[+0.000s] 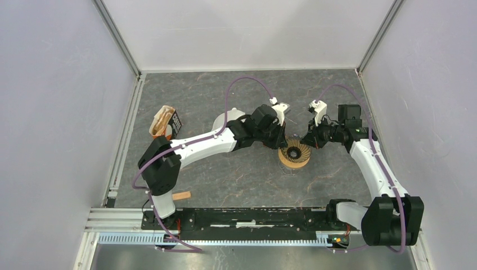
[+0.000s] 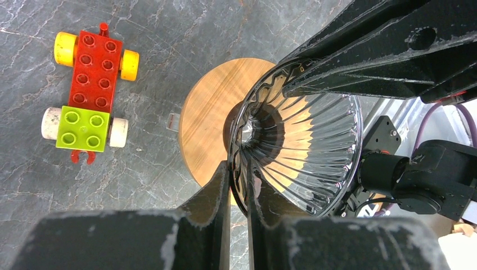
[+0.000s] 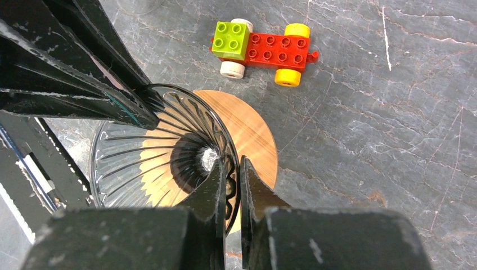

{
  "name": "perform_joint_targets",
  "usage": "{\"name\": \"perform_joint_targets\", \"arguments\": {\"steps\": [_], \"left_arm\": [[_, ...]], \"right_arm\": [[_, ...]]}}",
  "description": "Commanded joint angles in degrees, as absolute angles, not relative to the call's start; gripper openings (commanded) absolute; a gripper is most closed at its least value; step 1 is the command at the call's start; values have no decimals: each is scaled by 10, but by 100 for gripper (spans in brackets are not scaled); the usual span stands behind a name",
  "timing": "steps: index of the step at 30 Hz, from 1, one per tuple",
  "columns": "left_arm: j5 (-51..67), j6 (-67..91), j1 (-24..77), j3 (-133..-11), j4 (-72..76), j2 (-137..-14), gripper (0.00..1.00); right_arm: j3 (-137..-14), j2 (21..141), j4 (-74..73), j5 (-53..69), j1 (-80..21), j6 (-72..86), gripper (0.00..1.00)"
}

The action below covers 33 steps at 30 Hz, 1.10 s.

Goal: Place the coffee filter in the dripper
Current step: Place the coffee dripper in the dripper holder.

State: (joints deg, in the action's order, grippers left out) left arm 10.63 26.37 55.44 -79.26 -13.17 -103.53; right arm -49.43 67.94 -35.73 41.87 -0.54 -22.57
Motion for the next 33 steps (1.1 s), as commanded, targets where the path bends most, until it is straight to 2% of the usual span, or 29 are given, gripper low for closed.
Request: {"name": "perform_joint_targets", "arguments": {"steps": [1,26,33], "left_arm": [[97,212,598,-738,-193,-1092,2],[110,220,602,-725,-181,-1113,2],[97,200,600,-735,-183,-1090,2]], "right_arm": [[-434,702,-364,348,-26,-286,0],[-397,702,-337,325,-34,-286,0],[-426,707,-358,339,-34,-294,2]]}}
